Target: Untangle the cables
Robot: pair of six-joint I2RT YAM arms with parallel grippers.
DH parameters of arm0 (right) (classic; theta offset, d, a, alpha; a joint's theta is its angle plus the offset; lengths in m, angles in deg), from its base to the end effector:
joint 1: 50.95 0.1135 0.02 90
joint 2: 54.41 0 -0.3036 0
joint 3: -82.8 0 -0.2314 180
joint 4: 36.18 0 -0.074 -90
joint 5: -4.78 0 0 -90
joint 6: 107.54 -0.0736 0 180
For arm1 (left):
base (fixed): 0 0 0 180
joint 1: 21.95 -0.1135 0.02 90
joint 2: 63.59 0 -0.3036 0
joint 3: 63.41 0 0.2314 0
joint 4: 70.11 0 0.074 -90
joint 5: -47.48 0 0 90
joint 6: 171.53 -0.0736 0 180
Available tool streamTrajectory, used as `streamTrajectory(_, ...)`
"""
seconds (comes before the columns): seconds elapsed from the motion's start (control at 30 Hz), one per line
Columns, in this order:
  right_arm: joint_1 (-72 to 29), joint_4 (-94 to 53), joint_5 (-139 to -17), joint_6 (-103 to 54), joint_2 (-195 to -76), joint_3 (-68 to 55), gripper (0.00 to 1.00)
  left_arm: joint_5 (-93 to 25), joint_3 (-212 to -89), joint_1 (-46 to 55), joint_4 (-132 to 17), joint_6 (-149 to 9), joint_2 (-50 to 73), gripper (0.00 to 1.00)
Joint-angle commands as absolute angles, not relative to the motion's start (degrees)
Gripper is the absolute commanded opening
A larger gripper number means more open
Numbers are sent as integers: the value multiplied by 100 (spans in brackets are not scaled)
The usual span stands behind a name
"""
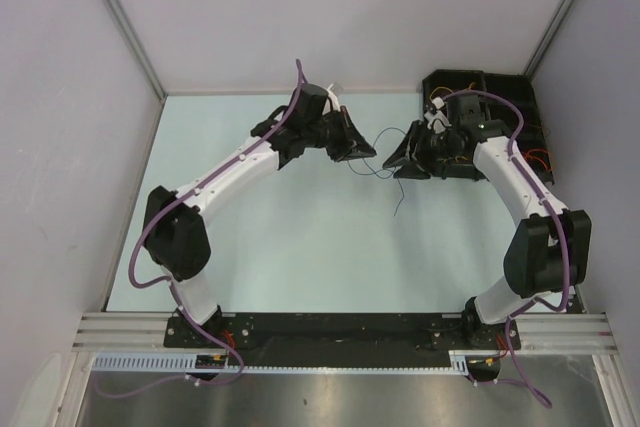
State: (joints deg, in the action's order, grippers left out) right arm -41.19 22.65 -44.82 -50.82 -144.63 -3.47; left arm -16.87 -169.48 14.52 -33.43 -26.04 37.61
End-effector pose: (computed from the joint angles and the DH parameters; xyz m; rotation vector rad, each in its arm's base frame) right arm 0.3133 0.1023 0.3243 0.2365 2.5955 1.1828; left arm 0.3259 -0.2805 0.3570 -0.0964 2.4118 -1.3370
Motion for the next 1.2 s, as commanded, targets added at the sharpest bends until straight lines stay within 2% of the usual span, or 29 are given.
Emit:
streamTrajectory(0.0, -3996, 2069, -4312, -5252, -14213, -465, 44, -1695, -16914, 1514, -3644, -2475, 3467, 0)
streamTrajectory(0.07, -3979, 2060, -4312, -5278, -14195, -473, 42, -1703, -16897, 1523, -3697, -2449, 3484, 0)
streamTrajectory(0.17, -3970, 2043, -4277, -5313, -14195, -482, 31, -1712, -16888, 1532, -3750, -2431, 3484, 0)
streamTrajectory(0.23, -3970, 2043, -4320, -5348, -14186, -482, 5, -1695, -16905, 1523, -3785, -2431, 3493, 0)
streamTrajectory(0.27, -3987, 2051, -4347, -5349, -14186, -482, 0, -1677, -16914, 1523, -3785, -2422, 3511, 0)
streamTrajectory(0.3, -4005, 2034, -4364, -5357, -14178, -482, 0, -1625, -16923, 1523, -3794, -2431, 3528, 3)
streamTrajectory(0.33, -4005, 2008, -4365, -5401, -14152, -482, 0, -1598, -16940, 1514, -3768, -2440, 3546, 10)
streamTrajectory(0.37, -4066, 1955, -4365, -5410, -14151, -474, 0, -1650, -16993, 1523, -3706, -2475, 3546, 35)
streamTrajectory(0.4, -4145, 1929, -4339, -5445, -14151, -473, 0, -1686, -17028, 1523, -3532, -2571, 3537, 43)
streamTrajectory(0.43, -4233, 1894, -4321, -5489, -14143, -482, 0, -1764, -17046, 1514, -3434, -2633, 3511, 60)
streamTrajectory(0.53, -4716, 1727, -4207, -5586, -14160, -456, 0, -2107, -17116, 1488, -2986, -2879, 3370, 90)
streamTrajectory(0.6, -5051, 1700, -4154, -5568, -14221, -299, 0, -2186, -17029, 1426, -2793, -3010, 3230, 94)
streamTrajectory(0.8, -6060, 2166, -4530, -5243, -14801, 773, 0, -2705, -16274, 1312, -2555, -3292, 2423, 95)
streamTrajectory(1.17, -6835, 2245, -5805, -5384, -16461, 3768, 0, -2609, -15104, 1171, -2467, -3556, 1577, 93)
